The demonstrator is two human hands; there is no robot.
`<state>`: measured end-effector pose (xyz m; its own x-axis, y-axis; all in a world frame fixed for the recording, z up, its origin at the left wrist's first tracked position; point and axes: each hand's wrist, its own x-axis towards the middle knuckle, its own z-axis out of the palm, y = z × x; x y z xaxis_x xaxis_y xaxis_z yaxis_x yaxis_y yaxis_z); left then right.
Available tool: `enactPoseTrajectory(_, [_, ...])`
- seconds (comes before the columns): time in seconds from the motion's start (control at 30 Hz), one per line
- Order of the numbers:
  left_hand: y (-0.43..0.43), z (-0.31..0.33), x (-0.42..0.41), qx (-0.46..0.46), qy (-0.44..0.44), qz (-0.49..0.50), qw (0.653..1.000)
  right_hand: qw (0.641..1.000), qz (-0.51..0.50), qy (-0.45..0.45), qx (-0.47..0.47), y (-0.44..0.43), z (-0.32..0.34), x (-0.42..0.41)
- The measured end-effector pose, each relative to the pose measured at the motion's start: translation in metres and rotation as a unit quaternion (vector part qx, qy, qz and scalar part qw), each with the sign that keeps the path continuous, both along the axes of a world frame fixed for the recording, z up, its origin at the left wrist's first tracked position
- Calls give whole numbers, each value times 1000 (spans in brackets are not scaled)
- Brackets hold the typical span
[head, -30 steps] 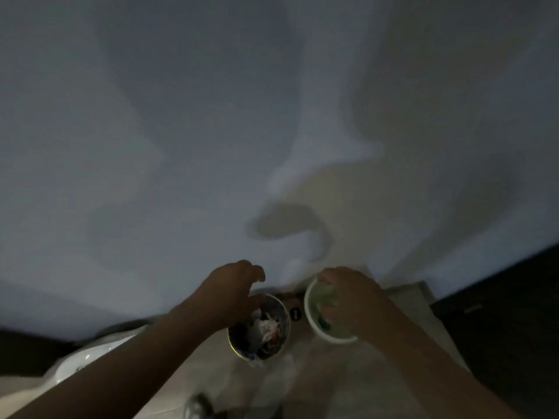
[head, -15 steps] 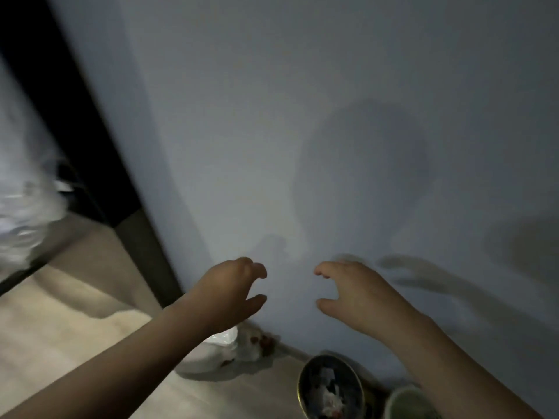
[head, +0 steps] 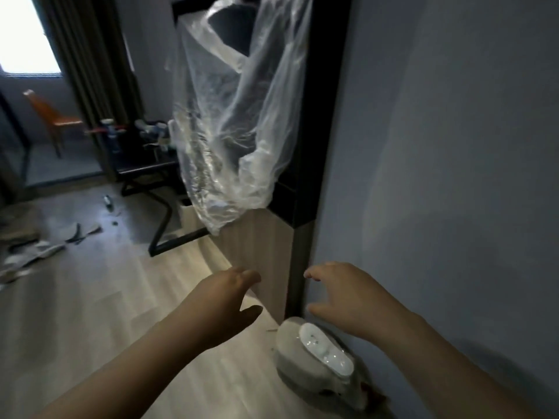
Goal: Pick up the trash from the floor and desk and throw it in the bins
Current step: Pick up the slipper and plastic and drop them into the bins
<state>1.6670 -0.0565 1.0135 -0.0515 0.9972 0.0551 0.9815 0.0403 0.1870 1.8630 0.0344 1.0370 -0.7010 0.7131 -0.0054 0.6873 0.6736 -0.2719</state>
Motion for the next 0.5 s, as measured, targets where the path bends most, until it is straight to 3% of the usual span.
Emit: enactPoseTrajectory(0.5, [-137, -4, -219, -9, -32, 220, 975, 977, 210, -17, 22, -65, -4, -278])
